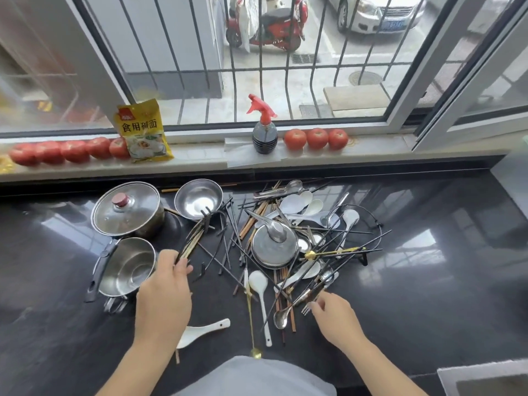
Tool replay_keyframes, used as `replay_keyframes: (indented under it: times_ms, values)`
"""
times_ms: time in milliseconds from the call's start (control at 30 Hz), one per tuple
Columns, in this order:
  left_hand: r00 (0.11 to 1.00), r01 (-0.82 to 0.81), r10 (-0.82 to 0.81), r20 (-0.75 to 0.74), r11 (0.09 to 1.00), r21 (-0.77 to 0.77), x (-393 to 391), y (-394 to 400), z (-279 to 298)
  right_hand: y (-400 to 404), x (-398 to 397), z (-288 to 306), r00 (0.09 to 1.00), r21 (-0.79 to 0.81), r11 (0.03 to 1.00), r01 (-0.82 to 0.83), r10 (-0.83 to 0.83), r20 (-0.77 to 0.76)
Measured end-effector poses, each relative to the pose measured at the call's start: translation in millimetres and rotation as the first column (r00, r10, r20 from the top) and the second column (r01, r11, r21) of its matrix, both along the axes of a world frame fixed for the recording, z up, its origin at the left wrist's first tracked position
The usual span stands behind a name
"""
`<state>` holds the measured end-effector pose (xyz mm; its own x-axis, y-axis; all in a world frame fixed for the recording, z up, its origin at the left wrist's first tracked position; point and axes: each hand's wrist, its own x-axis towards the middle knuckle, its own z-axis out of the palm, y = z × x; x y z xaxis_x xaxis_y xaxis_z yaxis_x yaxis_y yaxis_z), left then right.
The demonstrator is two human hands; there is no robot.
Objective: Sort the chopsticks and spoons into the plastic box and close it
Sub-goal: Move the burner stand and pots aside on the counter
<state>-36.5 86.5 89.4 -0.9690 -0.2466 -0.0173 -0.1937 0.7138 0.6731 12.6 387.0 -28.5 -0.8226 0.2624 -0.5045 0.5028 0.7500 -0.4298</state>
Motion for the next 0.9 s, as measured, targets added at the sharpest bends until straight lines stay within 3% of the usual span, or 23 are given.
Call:
replay_keyframes:
  times_ms: [233,433,667,800,900]
  values:
    - [0.99,-0.106,0.06,0.13,0.917,0.384,-2.5,31.8,-6.4,50.4,-0.9,-13.7,0.93,-0.128,0.922,0.366,-0.367,0.021]
    - [0.978,-0.12,0.04,0.207,0.912,0.393,-6.1,45.8,-10.1,119.2,-35.0,-30.6,0.634,-0.329,0.592,0.736,-0.773,0.027]
    - [0.977,-0.145,0.061,0.205,0.893,0.426,-24.4,53.1,-7.6,140.5,-92.2,-29.0,0.508,-0.575,0.37,0.729,-0.857,0.092]
    - [0.977,-0.147,0.061,0.203,0.885,0.441,-29.9,55.0,-6.1,139.9,-102.7,-38.4,0.404,-0.669,0.145,0.729,-0.88,0.251]
    - [0.976,-0.151,0.064,0.207,0.884,0.442,-29.9,55.8,-6.5,137.4,-107.1,-39.0,0.389,-0.637,0.146,0.757,-0.884,0.259]
